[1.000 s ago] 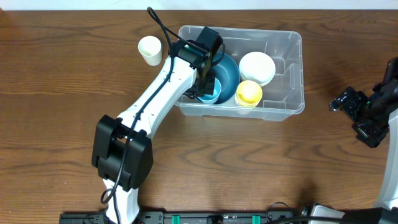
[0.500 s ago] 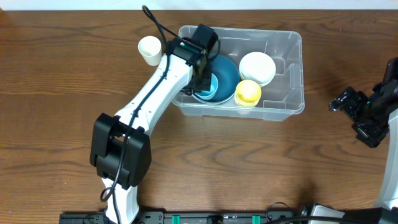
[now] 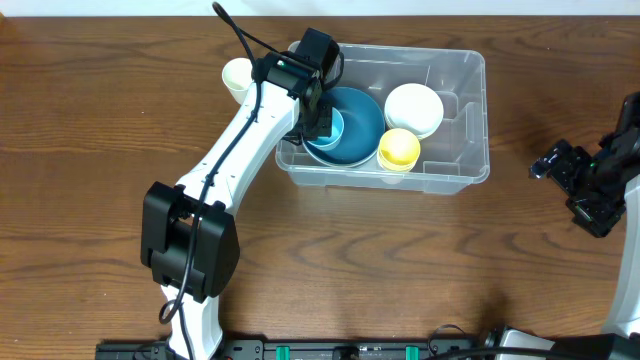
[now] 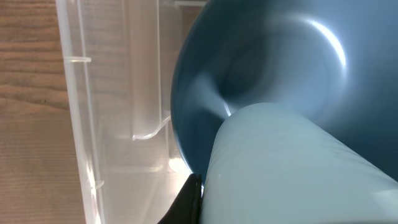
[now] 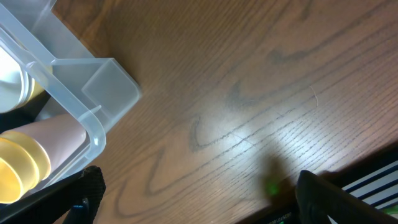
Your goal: Pack container
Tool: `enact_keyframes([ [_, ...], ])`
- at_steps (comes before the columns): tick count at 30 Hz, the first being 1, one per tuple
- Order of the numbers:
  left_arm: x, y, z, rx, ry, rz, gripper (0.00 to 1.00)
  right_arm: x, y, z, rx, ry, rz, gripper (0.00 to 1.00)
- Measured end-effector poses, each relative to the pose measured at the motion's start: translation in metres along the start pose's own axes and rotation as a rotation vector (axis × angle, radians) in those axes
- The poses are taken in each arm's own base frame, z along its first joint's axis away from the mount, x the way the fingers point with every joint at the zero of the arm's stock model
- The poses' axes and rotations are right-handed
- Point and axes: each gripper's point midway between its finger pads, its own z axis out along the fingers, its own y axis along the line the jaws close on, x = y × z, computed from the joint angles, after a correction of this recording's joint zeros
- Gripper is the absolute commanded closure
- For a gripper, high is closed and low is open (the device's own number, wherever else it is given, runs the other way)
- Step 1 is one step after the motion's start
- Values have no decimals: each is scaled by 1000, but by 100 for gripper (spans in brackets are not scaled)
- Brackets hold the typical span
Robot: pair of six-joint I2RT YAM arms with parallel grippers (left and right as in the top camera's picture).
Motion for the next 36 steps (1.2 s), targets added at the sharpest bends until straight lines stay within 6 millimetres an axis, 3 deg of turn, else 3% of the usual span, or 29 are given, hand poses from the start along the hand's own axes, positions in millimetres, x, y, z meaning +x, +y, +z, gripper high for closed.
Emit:
enact_keyframes([
  [7,-5,-2,-3,9,-21,-1,94,0,0,0,0,0,0,1],
  [10,-12,-4,-14,24,-55,-2,94,0,0,0,0,0,0,1],
  [13,-23,-13,-40,78,-122,-3,94,0,0,0,0,0,0,1],
  [17,-40,-35,-99,230,-256,10,94,0,0,0,0,0,0,1],
  [19,-40,-48,-130,292,-318,38,94,0,0,0,0,0,0,1],
  [22,-29,-72,-157,351,-361,124,94,0,0,0,0,0,0,1],
  [28,3,-125,-162,384,-353,284,94,0,0,0,0,0,0,1],
  [36,18,-141,-170,371,-365,396,94,0,0,0,0,0,0,1],
])
